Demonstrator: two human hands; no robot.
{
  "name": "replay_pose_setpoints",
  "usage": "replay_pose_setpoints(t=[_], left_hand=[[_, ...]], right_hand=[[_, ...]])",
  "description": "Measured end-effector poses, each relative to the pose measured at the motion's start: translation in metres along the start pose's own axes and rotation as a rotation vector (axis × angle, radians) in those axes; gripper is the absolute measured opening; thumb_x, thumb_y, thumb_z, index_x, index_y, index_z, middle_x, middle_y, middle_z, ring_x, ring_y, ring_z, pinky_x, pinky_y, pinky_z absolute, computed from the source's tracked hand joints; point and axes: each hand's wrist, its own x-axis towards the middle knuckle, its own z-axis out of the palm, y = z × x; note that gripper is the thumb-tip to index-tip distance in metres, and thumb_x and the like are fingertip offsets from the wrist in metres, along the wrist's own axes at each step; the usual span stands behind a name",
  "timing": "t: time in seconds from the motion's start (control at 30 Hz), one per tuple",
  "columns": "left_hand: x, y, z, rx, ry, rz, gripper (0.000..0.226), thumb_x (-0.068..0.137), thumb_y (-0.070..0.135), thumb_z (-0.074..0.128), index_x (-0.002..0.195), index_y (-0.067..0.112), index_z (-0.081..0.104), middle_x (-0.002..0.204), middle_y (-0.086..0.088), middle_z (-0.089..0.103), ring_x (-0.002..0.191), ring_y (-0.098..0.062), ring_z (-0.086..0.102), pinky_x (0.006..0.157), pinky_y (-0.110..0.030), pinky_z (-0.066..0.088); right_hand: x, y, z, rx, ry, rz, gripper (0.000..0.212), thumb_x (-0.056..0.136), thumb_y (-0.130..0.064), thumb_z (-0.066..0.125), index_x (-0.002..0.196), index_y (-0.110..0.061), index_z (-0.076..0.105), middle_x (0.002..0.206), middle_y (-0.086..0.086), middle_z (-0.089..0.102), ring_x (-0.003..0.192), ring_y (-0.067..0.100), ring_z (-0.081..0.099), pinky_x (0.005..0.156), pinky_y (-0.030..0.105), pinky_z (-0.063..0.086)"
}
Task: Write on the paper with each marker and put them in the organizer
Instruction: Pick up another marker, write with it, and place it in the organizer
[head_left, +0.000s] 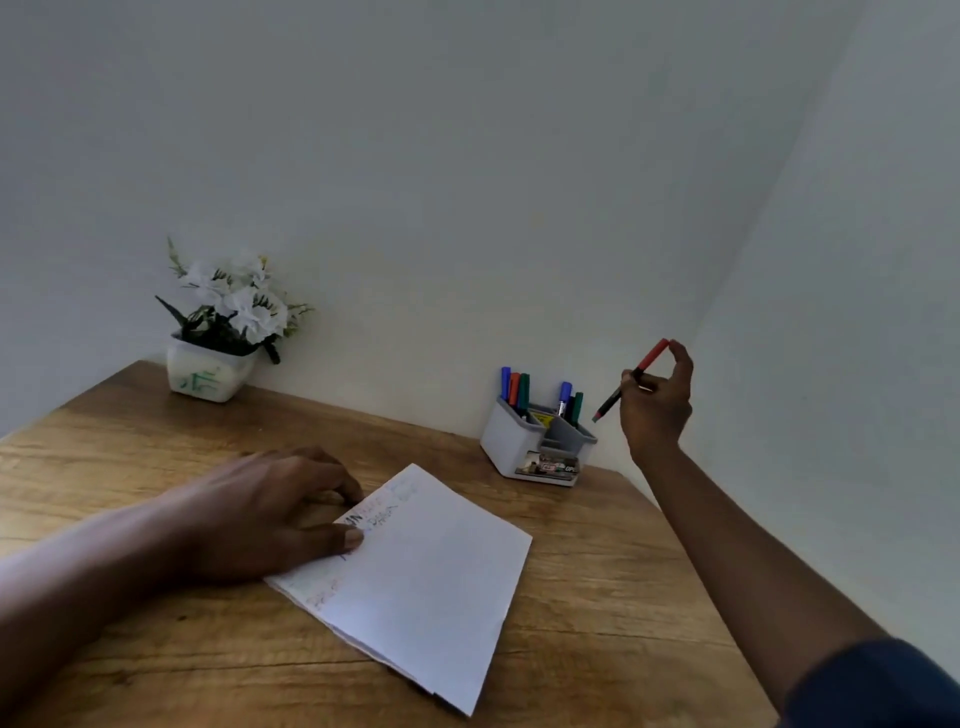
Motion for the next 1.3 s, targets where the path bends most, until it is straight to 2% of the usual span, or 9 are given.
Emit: replay_pose_setpoints(t=[0.13, 0.3, 0.47, 0.6, 0.7, 0.87, 0.97, 1.07, 1.3], left_hand=[[0.003, -0.002, 0.002, -0.005, 0.019, 0.010, 0.058, 0.078, 0.087, 0.039, 0.126, 0.058, 0.052, 0.134, 0.039, 0.045, 0.119, 0.016, 0.044, 0.106, -0.028, 0.042], [0.005, -0.005, 0.003, -0.004, 0.020, 0.020, 0.055, 0.077, 0.090, 0.037, 0.123, 0.063, 0.050, 0.133, 0.042, 0.044, 0.117, 0.019, 0.044, 0.105, -0.030, 0.043], [0.007, -0.008, 0.005, 0.007, 0.022, 0.022, 0.056, 0.077, 0.090, 0.037, 0.125, 0.065, 0.050, 0.135, 0.043, 0.040, 0.122, 0.019, 0.040, 0.106, -0.024, 0.038], [0.008, -0.009, 0.003, 0.011, -0.002, 0.012, 0.060, 0.074, 0.094, 0.033, 0.127, 0.069, 0.047, 0.138, 0.044, 0.037, 0.122, 0.017, 0.040, 0.104, -0.022, 0.037], [0.006, -0.005, -0.001, -0.005, -0.012, -0.015, 0.064, 0.074, 0.093, 0.034, 0.128, 0.064, 0.052, 0.137, 0.042, 0.039, 0.123, 0.014, 0.043, 0.106, -0.025, 0.040], [-0.004, 0.010, -0.006, -0.048, 0.079, -0.069, 0.072, 0.078, 0.090, 0.030, 0.130, 0.050, 0.059, 0.132, 0.036, 0.052, 0.120, 0.008, 0.053, 0.101, -0.025, 0.045], [-0.016, 0.023, -0.011, -0.040, 0.138, -0.161, 0.081, 0.078, 0.090, 0.022, 0.140, 0.046, 0.051, 0.142, 0.024, 0.049, 0.123, -0.001, 0.050, 0.098, -0.030, 0.044], [-0.032, 0.041, -0.012, -0.033, 0.066, -0.289, 0.099, 0.070, 0.096, 0.013, 0.153, 0.045, 0.030, 0.161, 0.011, 0.032, 0.141, -0.014, 0.037, 0.114, -0.045, 0.035], [-0.047, 0.079, 0.000, 0.089, -0.094, -0.533, 0.131, 0.057, 0.106, 0.019, 0.162, 0.031, -0.003, 0.170, -0.002, -0.005, 0.157, -0.022, -0.002, 0.125, -0.056, 0.003]], right_hand=[[0.014, 0.011, 0.015, -0.121, -0.047, -0.066, 0.074, 0.092, -0.006, 0.067, 0.150, -0.037, 0.036, 0.097, 0.003, 0.072, 0.075, 0.017, 0.067, 0.073, 0.031, 0.055], [0.016, 0.043, 0.024, -0.303, -0.214, -0.107, 0.067, 0.087, -0.001, 0.069, 0.145, -0.025, 0.045, 0.101, 0.012, 0.075, 0.087, 0.026, 0.072, 0.083, 0.033, 0.057], [0.007, 0.073, 0.028, -0.470, -0.420, -0.097, 0.062, 0.091, -0.023, 0.068, 0.148, -0.023, 0.045, 0.131, 0.018, 0.063, 0.123, 0.033, 0.059, 0.098, 0.042, 0.051], [-0.019, 0.060, 0.016, -0.452, -0.244, -0.335, 0.064, 0.093, -0.025, 0.064, 0.152, -0.023, 0.038, 0.141, 0.011, 0.053, 0.133, 0.030, 0.047, 0.106, 0.049, 0.042], [-0.059, 0.027, -0.002, -0.228, -0.292, -0.608, 0.054, 0.092, -0.016, 0.068, 0.143, -0.019, 0.050, 0.136, 0.002, 0.056, 0.127, 0.018, 0.051, 0.104, 0.035, 0.045], [-0.148, -0.014, -0.034, 0.041, -0.782, -0.413, 0.048, 0.094, -0.043, 0.065, 0.138, -0.045, 0.048, 0.140, -0.028, 0.048, 0.128, -0.014, 0.043, 0.096, 0.004, 0.038], [-0.166, -0.012, -0.035, -0.060, -1.094, -0.378, 0.057, 0.092, -0.059, 0.060, 0.141, -0.065, 0.030, 0.149, -0.045, 0.024, 0.137, -0.026, 0.017, 0.110, 0.015, 0.023], [-0.171, -0.013, -0.036, -0.184, -1.294, -0.406, 0.069, 0.093, -0.066, 0.053, 0.150, -0.063, 0.015, 0.157, -0.044, 0.004, 0.142, -0.021, -0.006, 0.119, 0.032, 0.011], [-0.188, -0.030, -0.057, -0.591, -1.306, -0.294, 0.077, 0.090, -0.082, 0.028, 0.158, -0.047, 0.017, 0.170, -0.014, 0.008, 0.158, 0.016, 0.003, 0.125, 0.046, 0.004]])
